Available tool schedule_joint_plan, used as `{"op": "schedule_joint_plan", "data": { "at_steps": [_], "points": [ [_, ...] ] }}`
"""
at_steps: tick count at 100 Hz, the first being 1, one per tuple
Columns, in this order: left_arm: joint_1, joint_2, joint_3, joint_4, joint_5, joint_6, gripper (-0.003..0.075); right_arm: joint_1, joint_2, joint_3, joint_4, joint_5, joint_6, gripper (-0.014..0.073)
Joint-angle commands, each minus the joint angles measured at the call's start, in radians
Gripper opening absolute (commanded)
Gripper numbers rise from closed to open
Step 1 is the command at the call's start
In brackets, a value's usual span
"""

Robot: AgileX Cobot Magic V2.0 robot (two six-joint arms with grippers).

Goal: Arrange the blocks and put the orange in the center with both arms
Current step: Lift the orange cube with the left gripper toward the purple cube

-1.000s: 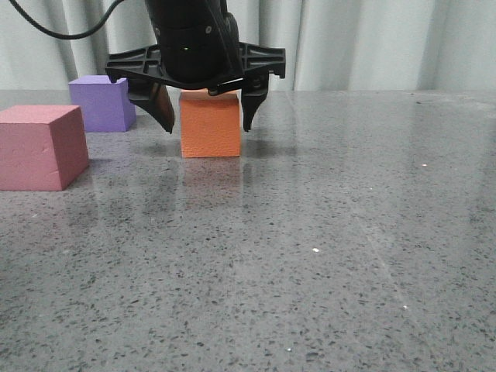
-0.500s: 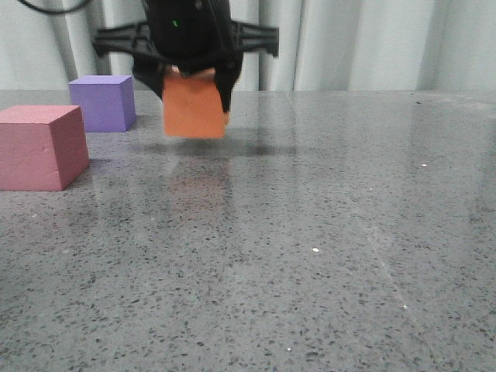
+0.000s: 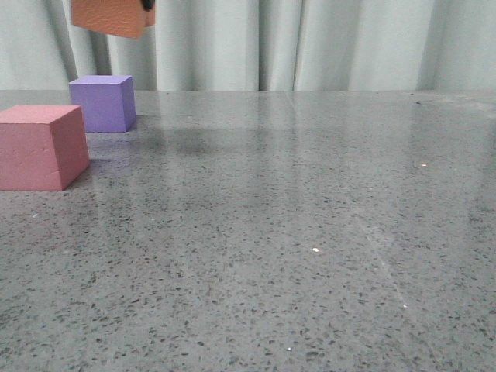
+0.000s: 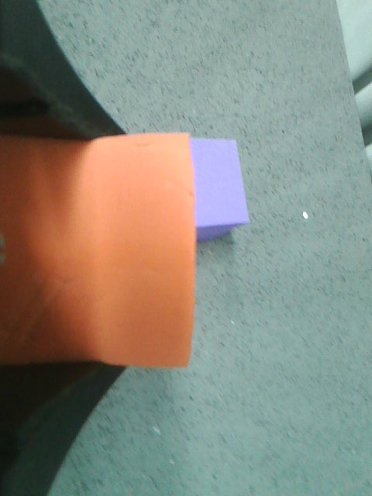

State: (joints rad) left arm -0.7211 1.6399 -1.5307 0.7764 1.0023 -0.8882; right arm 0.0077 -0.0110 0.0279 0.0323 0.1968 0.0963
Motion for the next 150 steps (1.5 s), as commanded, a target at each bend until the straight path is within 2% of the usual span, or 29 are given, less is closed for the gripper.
{"op": "schedule_joint_plan", "data": {
  "at_steps": [1, 15, 26, 49, 72, 150],
  "points": [
    [0.01, -0.071, 0.031, 0.059, -0.02, -0.006, 0.0064, -0.004, -0.021, -0.014, 0.003, -0.085, -0.007, -0.0067],
    [0.079, -0.12, 0.14, 0.048, -0.081, -0.037, 0.0064, -0.004, -0.021, -0.014, 0.003, -0.085, -0.007, -0.0067],
    [0.159, -0.158, 0.204, -0.006, -0.177, -0.037, 0.0064, -0.004, -0.021, -0.014, 0.003, -0.085, -0.007, -0.0067],
    [0.246, -0.171, 0.223, -0.087, -0.309, 0.005, 0.0064, -0.004, -0.021, -0.014, 0.003, -0.085, -0.007, -0.0067],
    [0.248, -0.155, 0.223, -0.1, -0.363, 0.01, 0.0064, -0.004, -0.021, -0.014, 0.003, -0.085, -0.007, -0.0067],
    [0.248, 0.016, 0.223, -0.121, -0.372, 0.01, 0.0064, -0.004, -0.021, -0.014, 0.003, -0.085, -0.007, -0.0067]
  ]
}}
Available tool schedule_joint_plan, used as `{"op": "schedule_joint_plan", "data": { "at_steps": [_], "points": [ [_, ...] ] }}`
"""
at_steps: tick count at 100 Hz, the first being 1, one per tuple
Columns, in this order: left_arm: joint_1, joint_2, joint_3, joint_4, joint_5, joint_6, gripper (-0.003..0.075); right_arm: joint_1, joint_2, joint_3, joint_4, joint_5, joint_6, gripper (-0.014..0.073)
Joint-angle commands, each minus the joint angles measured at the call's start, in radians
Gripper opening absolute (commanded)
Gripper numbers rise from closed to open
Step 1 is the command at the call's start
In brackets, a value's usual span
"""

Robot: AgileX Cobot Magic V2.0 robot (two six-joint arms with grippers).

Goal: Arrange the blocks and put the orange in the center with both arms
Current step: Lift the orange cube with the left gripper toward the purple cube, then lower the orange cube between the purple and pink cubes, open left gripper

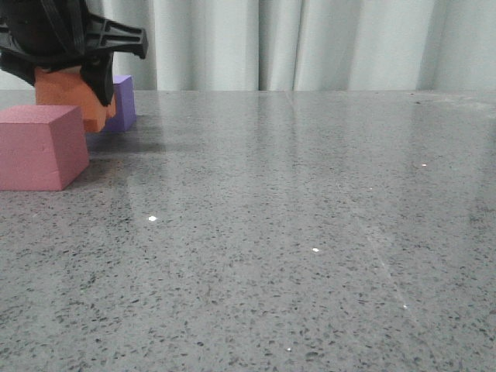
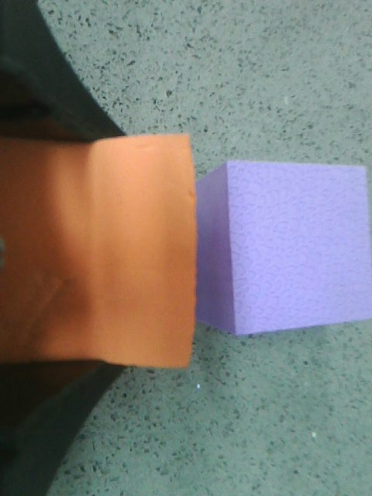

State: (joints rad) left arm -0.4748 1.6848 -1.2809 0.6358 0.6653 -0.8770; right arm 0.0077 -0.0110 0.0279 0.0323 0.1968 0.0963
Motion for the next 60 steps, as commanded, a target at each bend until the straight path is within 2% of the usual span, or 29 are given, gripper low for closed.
{"op": "schedule_joint_plan", "data": {
  "at_steps": [1, 60],
  "points": [
    [0.001, -0.026, -0.027, 0.019, -0.035, -0.001, 0.0064, -0.004, -0.021, -0.014, 0.003, -0.085, -0.007, -0.0067],
    [0.001, 0.009, -0.027, 0.048, 0.021, 0.005, 0.0064, -0.004, -0.021, -0.014, 0.003, -0.085, -0.007, -0.0067]
  ]
}}
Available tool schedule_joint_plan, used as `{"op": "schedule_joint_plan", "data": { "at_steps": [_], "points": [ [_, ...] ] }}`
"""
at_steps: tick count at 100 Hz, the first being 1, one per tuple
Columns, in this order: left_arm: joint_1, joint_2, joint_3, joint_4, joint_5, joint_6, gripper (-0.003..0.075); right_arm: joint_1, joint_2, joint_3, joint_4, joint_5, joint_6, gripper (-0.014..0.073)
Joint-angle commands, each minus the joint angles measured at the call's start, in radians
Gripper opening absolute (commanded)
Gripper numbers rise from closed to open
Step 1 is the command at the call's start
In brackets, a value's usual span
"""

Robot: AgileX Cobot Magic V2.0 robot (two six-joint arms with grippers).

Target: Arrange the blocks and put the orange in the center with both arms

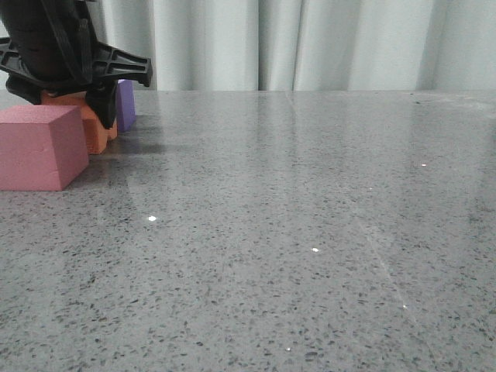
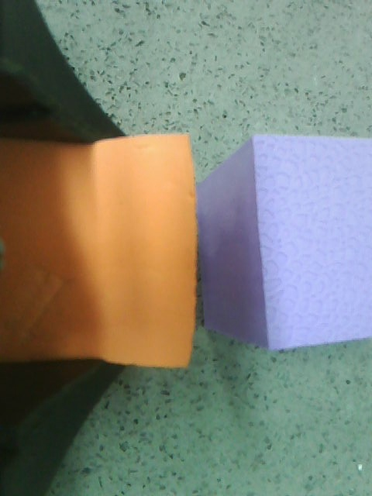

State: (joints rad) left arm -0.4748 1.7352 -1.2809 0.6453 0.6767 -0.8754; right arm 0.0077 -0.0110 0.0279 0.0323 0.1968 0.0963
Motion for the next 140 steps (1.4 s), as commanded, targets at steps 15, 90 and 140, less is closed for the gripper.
{"op": "schedule_joint_plan", "data": {
  "at_steps": [15, 90, 140],
  "points": [
    [0.001, -0.042, -0.027, 0.036, 0.015, 0.004, 0.0064, -0.004, -0.021, -0.014, 0.003, -0.085, -0.007, -0.0067],
    [-0.009, -0.099, -0.089, -0.001, 0.117, 0.103, 0.065, -0.004, -0.021, -0.014, 0.003, -0.085, -0.007, -0.0067],
    [-0.028, -0.439, -0.016, -0.007, 0.023, 0.118, 0.0649, -0.004, -0.021, -0.014, 0.003, -0.085, -0.007, -0.0067]
  ]
}}
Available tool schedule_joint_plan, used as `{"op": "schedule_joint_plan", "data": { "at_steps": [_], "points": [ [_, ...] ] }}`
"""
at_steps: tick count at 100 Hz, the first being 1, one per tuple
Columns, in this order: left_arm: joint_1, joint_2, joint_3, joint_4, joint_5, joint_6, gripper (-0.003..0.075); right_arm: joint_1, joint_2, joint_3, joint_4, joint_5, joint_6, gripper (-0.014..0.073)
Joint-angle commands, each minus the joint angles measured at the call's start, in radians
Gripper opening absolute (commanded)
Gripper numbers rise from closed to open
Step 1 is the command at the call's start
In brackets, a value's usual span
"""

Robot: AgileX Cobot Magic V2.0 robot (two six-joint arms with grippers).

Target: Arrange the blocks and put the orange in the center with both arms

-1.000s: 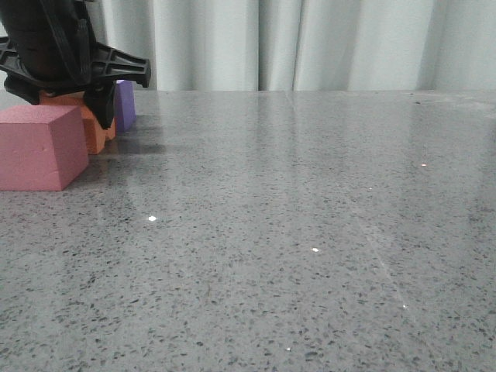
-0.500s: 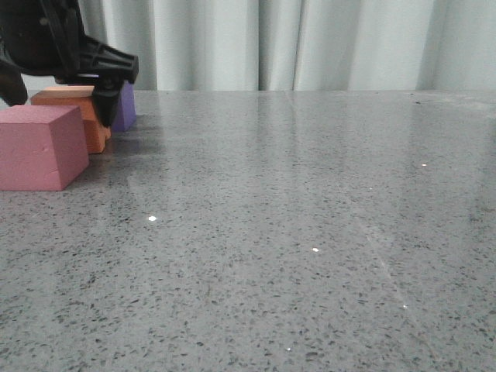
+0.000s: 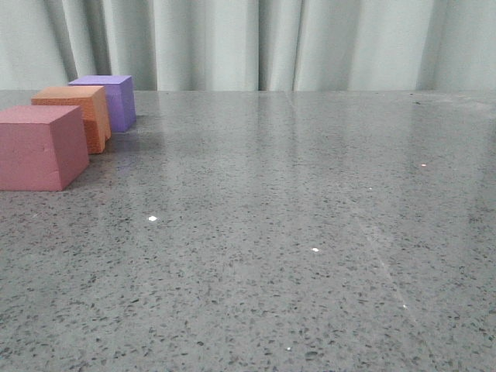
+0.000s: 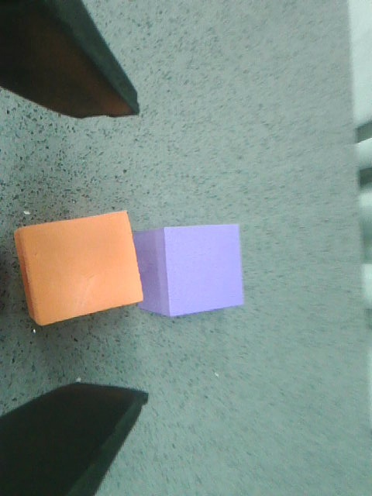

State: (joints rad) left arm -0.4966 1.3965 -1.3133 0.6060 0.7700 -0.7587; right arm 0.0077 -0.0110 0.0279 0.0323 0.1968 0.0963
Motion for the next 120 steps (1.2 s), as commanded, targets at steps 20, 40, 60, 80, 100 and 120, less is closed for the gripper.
{"op": "schedule_joint_plan", "data": {
  "at_steps": [20, 40, 60, 80, 100, 120],
  "points": [
    [-0.007, -0.31, 0.226, 0.054, -0.144, -0.008, 0.0583, -0.004, -0.021, -0.014, 0.003, -0.085, -0.007, -0.0067],
    [-0.007, -0.549, 0.459, 0.08, -0.176, -0.008, 0.0283, -0.004, -0.021, -0.014, 0.003, -0.085, -0.007, -0.0067],
    [-0.007, -0.75, 0.608, 0.113, -0.176, -0.008, -0.0017, -0.004, -0.021, -0.014, 0.003, -0.085, -0.007, -0.0067],
    [-0.007, -0.864, 0.666, 0.12, -0.155, -0.008, -0.0019, -0.004, -0.021, -0.014, 0.003, -0.085, -0.007, -0.0067],
    [-0.007, -0.873, 0.666, 0.119, -0.13, -0.008, -0.0019, -0.004, -0.021, -0.014, 0.003, -0.085, -0.007, -0.0067],
    [-0.007, -0.873, 0.666, 0.119, -0.13, -0.008, -0.0019, -0.004, -0.021, -0.014, 0.003, -0.085, -0.007, -0.0067]
  ]
}}
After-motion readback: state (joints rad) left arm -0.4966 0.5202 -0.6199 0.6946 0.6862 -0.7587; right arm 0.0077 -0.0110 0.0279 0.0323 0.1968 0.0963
